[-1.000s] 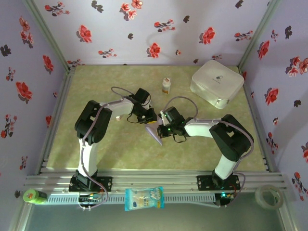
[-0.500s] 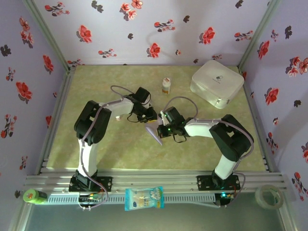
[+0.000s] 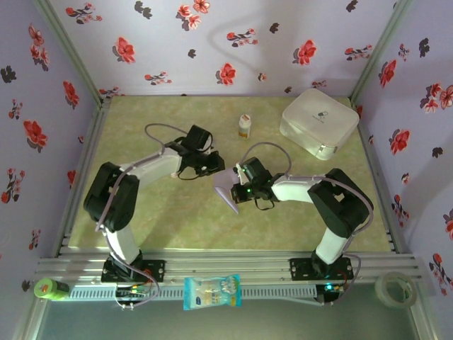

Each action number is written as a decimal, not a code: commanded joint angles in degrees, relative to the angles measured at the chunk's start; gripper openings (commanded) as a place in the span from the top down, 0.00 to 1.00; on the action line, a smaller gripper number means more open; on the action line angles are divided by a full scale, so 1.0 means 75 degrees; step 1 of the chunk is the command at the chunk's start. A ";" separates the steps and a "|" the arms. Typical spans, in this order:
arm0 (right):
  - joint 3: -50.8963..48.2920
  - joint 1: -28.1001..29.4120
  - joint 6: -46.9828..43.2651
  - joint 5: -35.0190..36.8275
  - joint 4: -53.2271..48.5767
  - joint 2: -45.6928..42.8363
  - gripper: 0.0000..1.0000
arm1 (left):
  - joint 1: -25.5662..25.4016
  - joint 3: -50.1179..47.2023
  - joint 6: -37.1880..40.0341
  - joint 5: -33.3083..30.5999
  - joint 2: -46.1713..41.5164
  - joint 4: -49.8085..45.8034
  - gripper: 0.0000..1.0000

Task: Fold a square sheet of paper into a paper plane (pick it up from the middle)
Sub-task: Third fold the triangle at the center of the table.

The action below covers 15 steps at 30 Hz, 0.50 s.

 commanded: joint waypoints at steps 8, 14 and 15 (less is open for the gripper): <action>-0.0207 -0.0034 0.0208 0.0204 -0.0032 0.0213 1.00 | -0.0308 -0.2990 -0.1644 0.0633 -0.1588 0.3314 1.00; -0.0218 -0.0034 0.0223 0.0217 -0.0037 0.0224 1.00 | -0.0608 -0.3408 -0.2148 0.0605 -0.1263 0.4319 1.00; -0.0215 -0.0040 0.0222 0.0216 -0.0059 0.0223 1.00 | -0.0645 -0.3428 -0.2205 0.0593 -0.1190 0.4382 1.00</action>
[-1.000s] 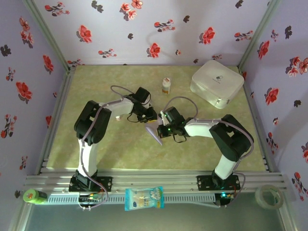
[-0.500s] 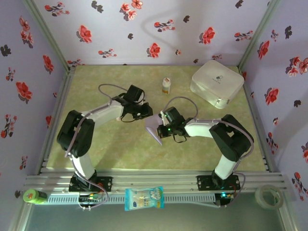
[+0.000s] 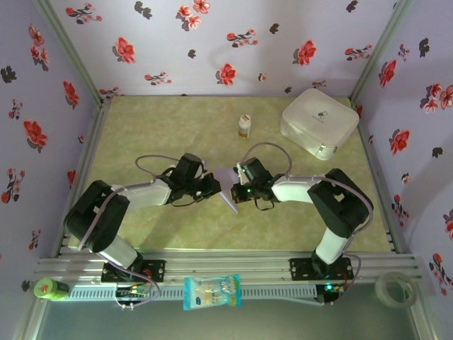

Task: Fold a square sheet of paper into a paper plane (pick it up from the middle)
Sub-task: Third fold the triangle at the center of the table.

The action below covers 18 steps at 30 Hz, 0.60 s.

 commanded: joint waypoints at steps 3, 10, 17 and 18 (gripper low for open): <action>-0.0172 -0.0034 0.0077 0.0267 -0.0230 0.0217 1.00 | -0.0135 -0.0192 -0.0623 0.0082 0.0368 0.1385 1.00; -0.0142 -0.0034 0.0042 0.0315 -0.0324 0.0236 1.00 | -0.0243 -0.0402 -0.0860 0.0014 0.0663 0.1671 1.00; -0.0187 -0.0034 0.0019 0.0381 -0.0346 0.0197 1.00 | -0.0359 -0.0546 -0.0915 0.0011 0.0856 0.1972 1.00; -0.0189 -0.0034 0.0008 0.0381 -0.0365 0.0198 1.00 | -0.0363 -0.0545 -0.0936 0.0024 0.0865 0.2016 1.00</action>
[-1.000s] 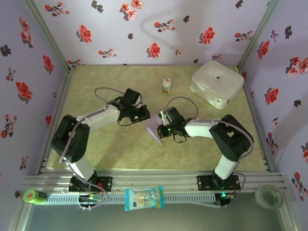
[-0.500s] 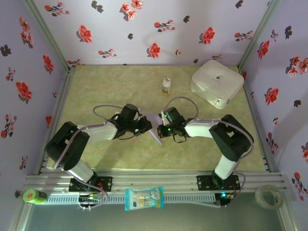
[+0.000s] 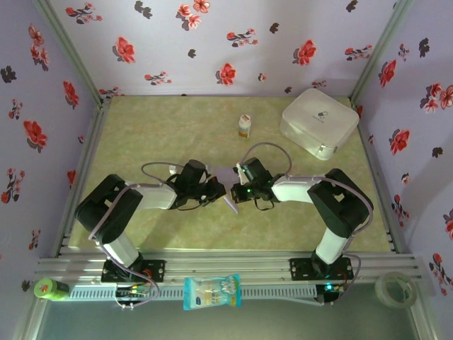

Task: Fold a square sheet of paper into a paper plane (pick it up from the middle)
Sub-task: Third fold the triangle at the center of the table.

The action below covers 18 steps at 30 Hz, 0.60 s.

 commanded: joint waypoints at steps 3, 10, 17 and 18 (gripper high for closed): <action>-0.0189 -0.0035 0.0007 0.0367 -0.0377 0.0216 1.00 | -0.0080 -0.0082 -0.0136 0.0021 0.0179 0.0425 1.00; -0.0189 -0.0040 0.0010 0.0351 -0.0383 0.0239 1.00 | -0.0080 -0.0089 -0.0077 -0.0035 0.0332 0.0427 1.00; -0.0201 -0.0035 0.0010 0.0334 -0.0391 0.0236 1.00 | -0.0082 -0.0108 0.0035 -0.0163 0.0673 0.0405 1.00; -0.0201 -0.0040 0.0010 0.0328 -0.0393 0.0232 1.00 | -0.0087 -0.0142 0.0044 -0.0179 0.0721 0.0408 1.00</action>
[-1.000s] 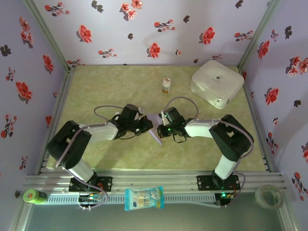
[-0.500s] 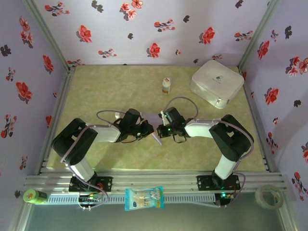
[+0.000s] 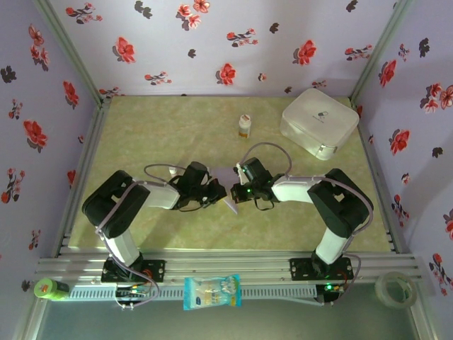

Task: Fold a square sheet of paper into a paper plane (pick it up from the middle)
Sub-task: Third fold the triangle at the center of the table.

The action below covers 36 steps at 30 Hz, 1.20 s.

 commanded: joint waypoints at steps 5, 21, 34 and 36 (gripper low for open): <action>-0.0158 -0.0034 0.0021 0.0295 -0.0415 0.0236 1.00 | -0.0051 -0.0291 0.0069 -0.0236 0.0259 0.0077 1.00; 0.0119 -0.0315 0.0947 0.0323 -0.1385 -0.1520 0.58 | -0.0051 -0.0241 0.0108 -0.0251 0.0432 -0.0010 1.00; 0.0194 0.0542 0.1699 -0.1557 -0.1063 -0.0718 0.98 | -0.0055 -0.0260 0.0092 -0.0264 0.0409 0.0008 1.00; 0.0332 0.0586 0.1694 -0.1360 -0.1212 -0.0569 0.99 | -0.0054 -0.0235 0.0091 -0.0266 0.0400 -0.0006 1.00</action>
